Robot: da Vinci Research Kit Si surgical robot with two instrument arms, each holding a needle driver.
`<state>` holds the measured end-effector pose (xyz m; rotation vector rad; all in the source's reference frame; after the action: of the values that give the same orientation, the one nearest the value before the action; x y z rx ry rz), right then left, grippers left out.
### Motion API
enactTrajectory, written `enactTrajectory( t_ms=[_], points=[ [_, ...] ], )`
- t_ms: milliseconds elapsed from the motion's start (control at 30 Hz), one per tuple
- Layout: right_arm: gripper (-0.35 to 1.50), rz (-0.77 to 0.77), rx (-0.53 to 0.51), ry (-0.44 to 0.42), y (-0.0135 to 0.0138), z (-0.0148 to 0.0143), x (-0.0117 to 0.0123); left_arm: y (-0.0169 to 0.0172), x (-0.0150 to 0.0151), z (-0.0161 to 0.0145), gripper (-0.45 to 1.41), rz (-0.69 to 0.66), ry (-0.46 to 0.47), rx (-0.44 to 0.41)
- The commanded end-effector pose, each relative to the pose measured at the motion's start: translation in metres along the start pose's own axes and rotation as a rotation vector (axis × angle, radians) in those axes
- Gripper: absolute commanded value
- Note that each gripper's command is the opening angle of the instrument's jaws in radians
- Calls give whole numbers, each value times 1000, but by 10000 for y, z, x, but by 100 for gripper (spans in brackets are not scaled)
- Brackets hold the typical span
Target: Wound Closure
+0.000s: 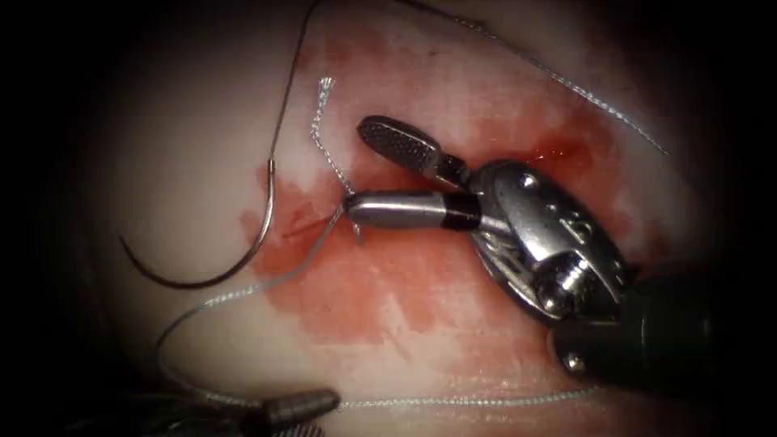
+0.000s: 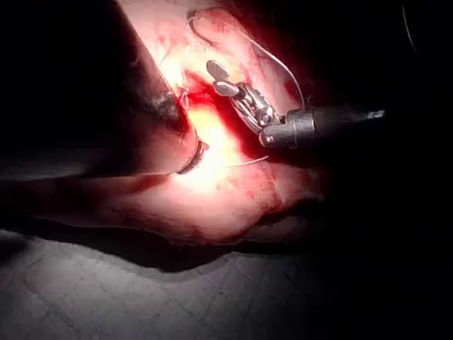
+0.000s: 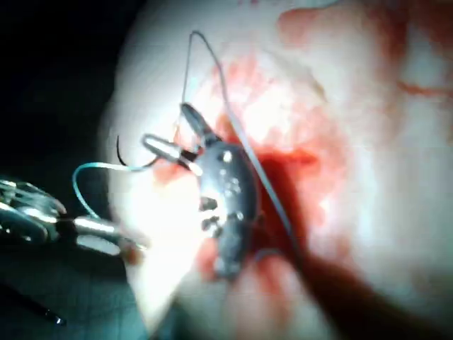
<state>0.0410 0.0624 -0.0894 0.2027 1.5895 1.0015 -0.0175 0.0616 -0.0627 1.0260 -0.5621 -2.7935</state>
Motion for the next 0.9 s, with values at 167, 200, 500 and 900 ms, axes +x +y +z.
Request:
enactTrajectory(
  t_ms=[167,200,500,900],
  points=[
    [79,-15,3,-4,-6,6,-6,3,8,23,68,-121,-116,49],
    [79,-15,3,-7,-6,6,-5,5,8,27,69,-130,-138,60],
    [81,-28,1,-7,-7,7,0,36,3,71,71,-253,-238,39],
    [81,-40,0,-10,-8,8,-1,38,-8,75,-23,-290,-242,-30]
  ],
)
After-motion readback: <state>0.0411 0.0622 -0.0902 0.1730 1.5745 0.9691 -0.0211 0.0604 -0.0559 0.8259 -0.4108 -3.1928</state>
